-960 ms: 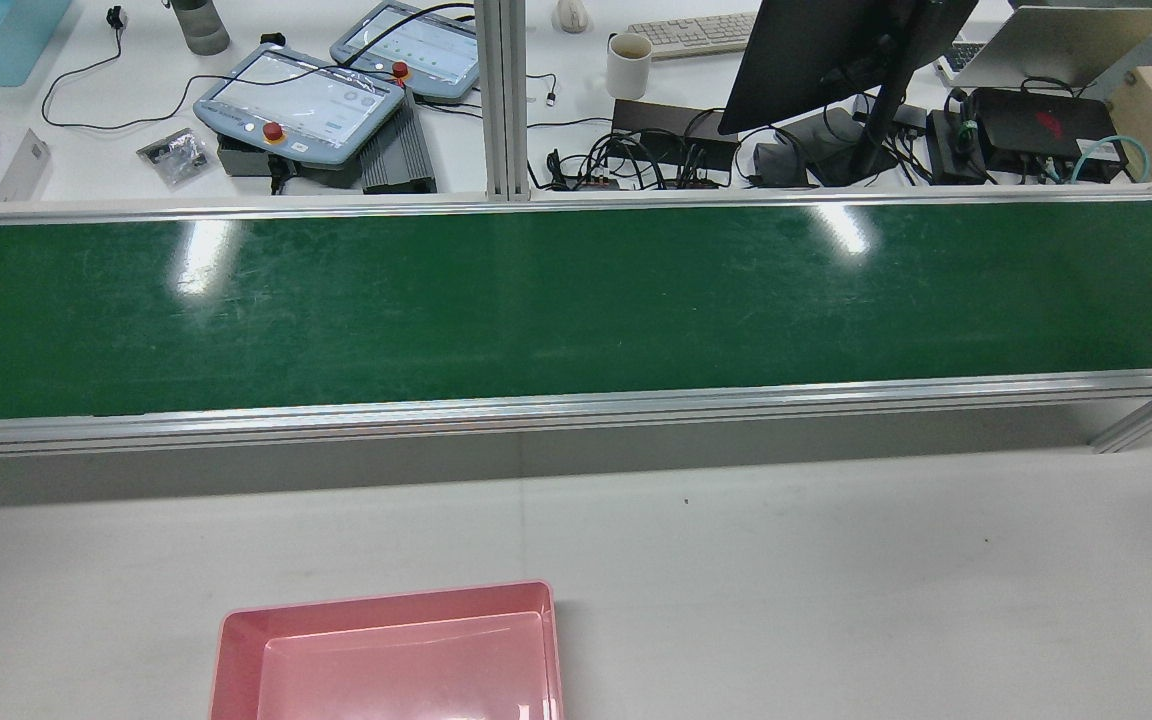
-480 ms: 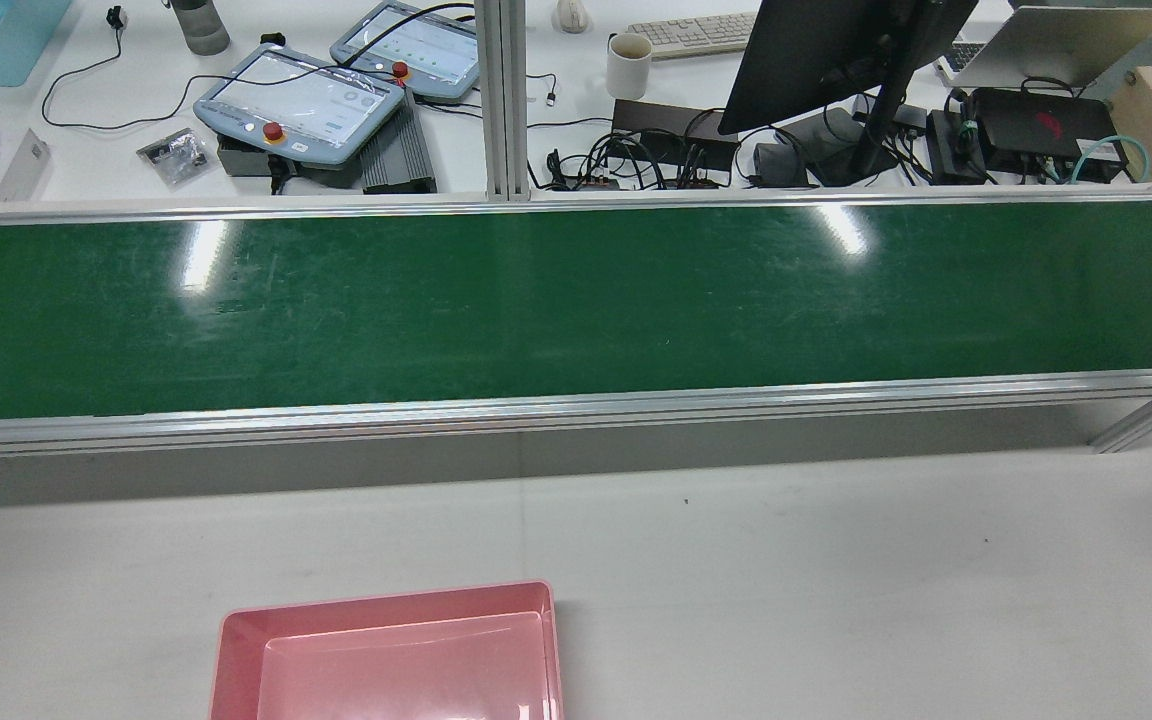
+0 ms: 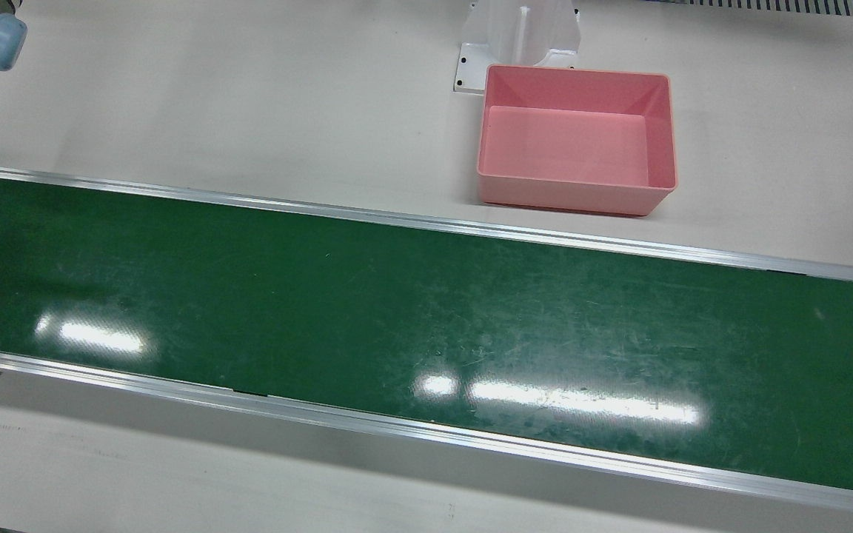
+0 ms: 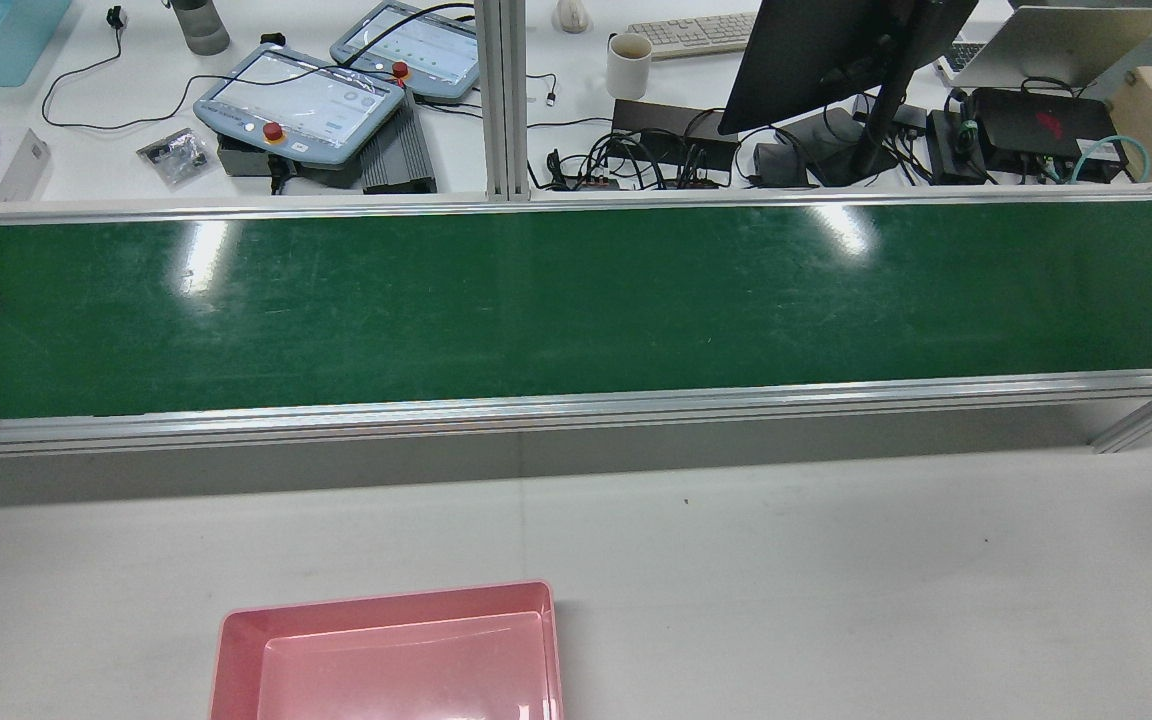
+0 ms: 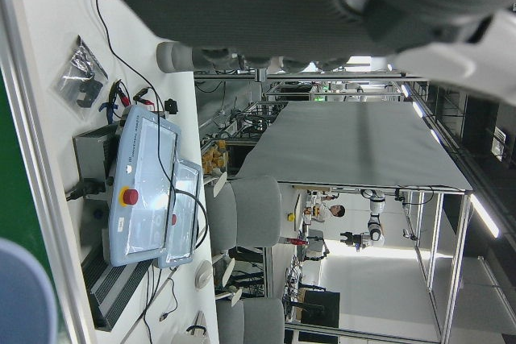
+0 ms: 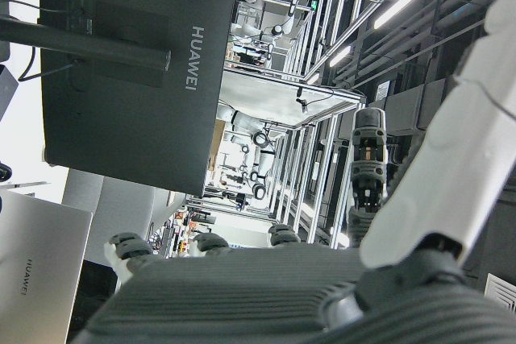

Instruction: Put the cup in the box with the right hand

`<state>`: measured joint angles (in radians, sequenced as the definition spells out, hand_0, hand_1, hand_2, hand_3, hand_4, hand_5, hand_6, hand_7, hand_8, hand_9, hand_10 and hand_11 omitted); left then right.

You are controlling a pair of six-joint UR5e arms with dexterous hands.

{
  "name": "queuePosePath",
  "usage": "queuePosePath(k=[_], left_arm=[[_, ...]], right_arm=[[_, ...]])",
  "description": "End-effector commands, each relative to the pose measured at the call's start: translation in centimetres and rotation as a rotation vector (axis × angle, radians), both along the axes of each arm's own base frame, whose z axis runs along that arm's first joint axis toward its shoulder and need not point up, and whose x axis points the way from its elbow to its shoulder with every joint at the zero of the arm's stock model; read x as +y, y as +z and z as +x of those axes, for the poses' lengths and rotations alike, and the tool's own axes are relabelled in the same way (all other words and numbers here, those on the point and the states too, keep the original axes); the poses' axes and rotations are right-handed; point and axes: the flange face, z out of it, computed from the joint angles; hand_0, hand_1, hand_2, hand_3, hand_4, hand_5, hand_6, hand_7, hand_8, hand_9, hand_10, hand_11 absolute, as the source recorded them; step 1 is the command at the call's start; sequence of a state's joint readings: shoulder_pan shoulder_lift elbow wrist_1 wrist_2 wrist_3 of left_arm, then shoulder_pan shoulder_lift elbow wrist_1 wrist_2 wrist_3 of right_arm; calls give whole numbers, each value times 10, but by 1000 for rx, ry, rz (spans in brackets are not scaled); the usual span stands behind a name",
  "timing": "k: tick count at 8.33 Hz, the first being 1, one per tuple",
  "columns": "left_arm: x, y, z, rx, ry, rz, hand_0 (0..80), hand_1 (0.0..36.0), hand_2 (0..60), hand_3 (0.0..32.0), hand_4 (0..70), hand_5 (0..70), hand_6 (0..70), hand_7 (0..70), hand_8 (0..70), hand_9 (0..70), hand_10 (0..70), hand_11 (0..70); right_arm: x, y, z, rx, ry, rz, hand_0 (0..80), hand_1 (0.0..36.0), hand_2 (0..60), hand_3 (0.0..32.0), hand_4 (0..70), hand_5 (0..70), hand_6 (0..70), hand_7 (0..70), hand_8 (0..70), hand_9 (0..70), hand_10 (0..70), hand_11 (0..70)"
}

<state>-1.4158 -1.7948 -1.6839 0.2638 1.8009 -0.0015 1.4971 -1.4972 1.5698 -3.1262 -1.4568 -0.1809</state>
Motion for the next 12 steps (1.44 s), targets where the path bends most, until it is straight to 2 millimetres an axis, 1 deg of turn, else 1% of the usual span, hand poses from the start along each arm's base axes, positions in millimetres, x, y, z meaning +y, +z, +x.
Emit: queuePosePath(k=[1, 2, 3, 4, 5, 6, 7, 8, 9, 10, 11, 12], left_arm=[[0, 0, 0, 0, 0, 0, 0, 0, 0, 0, 0, 0, 0, 0, 0, 0, 0, 0], [0, 0, 0, 0, 0, 0, 0, 0, 0, 0, 0, 0, 0, 0, 0, 0, 0, 0], [0, 0, 0, 0, 0, 0, 0, 0, 0, 0, 0, 0, 0, 0, 0, 0, 0, 0], [0, 0, 0, 0, 0, 0, 0, 0, 0, 0, 0, 0, 0, 0, 0, 0, 0, 0], [0, 0, 0, 0, 2, 0, 0, 0, 0, 0, 0, 0, 0, 0, 0, 0, 0, 0], [0, 0, 0, 0, 0, 0, 0, 0, 0, 0, 0, 0, 0, 0, 0, 0, 0, 0], [0, 0, 0, 0, 0, 0, 0, 0, 0, 0, 0, 0, 0, 0, 0, 0, 0, 0], [0, 0, 0, 0, 0, 0, 0, 0, 0, 0, 0, 0, 0, 0, 0, 0, 0, 0], [0, 0, 0, 0, 0, 0, 0, 0, 0, 0, 0, 0, 0, 0, 0, 0, 0, 0], [0, 0, 0, 0, 0, 0, 0, 0, 0, 0, 0, 0, 0, 0, 0, 0, 0, 0], [0, 0, 0, 0, 0, 0, 0, 0, 0, 0, 0, 0, 0, 0, 0, 0, 0, 0], [0, 0, 0, 0, 0, 0, 0, 0, 0, 0, 0, 0, 0, 0, 0, 0, 0, 0]], right_arm=[[2, 0, 5, 1, 12, -1, 484, 41, 0, 320, 412, 11, 0, 95, 0, 17, 42, 64], [-1, -5, 4, 2, 12, 7, 480, 38, 0, 320, 377, 13, 0, 87, 0, 6, 48, 73], [-1, -9, 5, 1, 18, 10, 469, 33, 0, 126, 311, 15, 6, 98, 0, 5, 46, 72], [-4, -11, 3, 4, 17, 11, 468, 38, 0, 138, 223, 19, 6, 93, 0, 4, 43, 70], [-4, -11, 1, 4, 14, 10, 466, 45, 0, 152, 123, 22, 1, 56, 0, 0, 33, 58], [-4, -10, -3, 8, 7, 5, 455, 39, 0, 0, 194, 15, 21, 53, 0, 0, 35, 60], [-4, -10, -3, 9, 7, 5, 462, 27, 0, 0, 301, 11, 16, 20, 0, 0, 47, 76], [-5, -11, -3, 11, 7, 6, 472, 38, 0, 0, 349, 15, 12, 0, 0, 0, 57, 91], [-5, -11, -3, 12, 7, 6, 483, 53, 0, 0, 464, 15, 16, 3, 0, 0, 65, 103], [-5, -11, -3, 12, 7, 9, 485, 55, 0, 0, 499, 15, 18, 10, 0, 0, 67, 105], [-5, -11, -3, 12, 7, 6, 488, 51, 0, 0, 471, 15, 15, 0, 0, 0, 62, 99], [-5, -11, -3, 12, 7, 9, 487, 47, 0, 0, 457, 14, 15, 4, 0, 0, 59, 94]])
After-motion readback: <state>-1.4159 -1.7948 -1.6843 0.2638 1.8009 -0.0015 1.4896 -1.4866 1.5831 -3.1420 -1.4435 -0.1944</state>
